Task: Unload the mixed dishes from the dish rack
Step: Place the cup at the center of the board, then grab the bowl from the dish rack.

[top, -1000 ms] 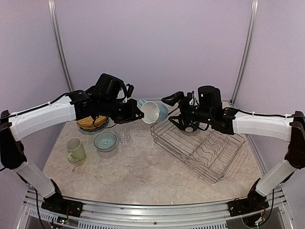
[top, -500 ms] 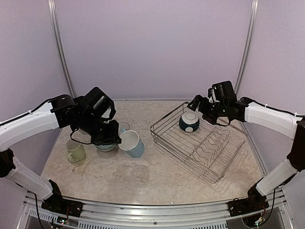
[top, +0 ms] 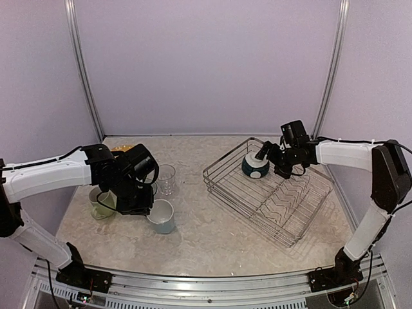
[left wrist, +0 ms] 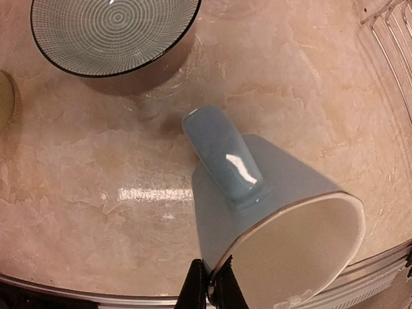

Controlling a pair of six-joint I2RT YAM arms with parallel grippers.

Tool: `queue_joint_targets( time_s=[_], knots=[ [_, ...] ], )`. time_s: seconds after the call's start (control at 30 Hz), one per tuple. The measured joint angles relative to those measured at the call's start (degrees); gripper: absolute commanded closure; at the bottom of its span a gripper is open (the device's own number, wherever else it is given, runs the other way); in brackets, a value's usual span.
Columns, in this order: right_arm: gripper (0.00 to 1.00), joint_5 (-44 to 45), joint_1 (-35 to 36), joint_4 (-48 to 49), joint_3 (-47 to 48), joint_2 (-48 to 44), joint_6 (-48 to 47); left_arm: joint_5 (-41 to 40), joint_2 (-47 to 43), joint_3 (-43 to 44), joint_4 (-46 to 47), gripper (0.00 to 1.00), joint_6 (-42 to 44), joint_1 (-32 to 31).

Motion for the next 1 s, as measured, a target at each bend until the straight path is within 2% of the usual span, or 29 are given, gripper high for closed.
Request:
queue_joint_targets(
  time_s=[0.1,0.33,0.4,0.47,0.7,1.0],
  knots=[
    [0.00,-0.20,0.00,0.48,0.00,0.83,1.38,-0.33,0.74,-0.98,0.39,0.90,-0.46,0.09],
    [0.00,-1.03,0.07,1.77,0.98,4.68,4.15,-0.94,0.33,-2.29,3.23,0.31,-1.55,0.85],
    [0.00,-1.01,0.07,1.81,1.49,5.46,4.68,-0.66,-0.48,-3.04,3.76,0.11,-1.51,1.29],
    [0.00,-0.74,0.07,1.57,2.36,6.49,5.03,-0.52,-1.70,-3.34,3.76,0.02,-1.62,1.73],
    [0.00,0.59,0.07,0.31,4.76,9.86,6.97,1.31,-7.30,-0.07,3.06,0.01,-0.48,4.20],
    [0.00,0.31,0.09,1.42,6.34,12.63,9.73,9.38,-15.37,10.71,5.49,0.01,4.33,15.78]
  ],
)
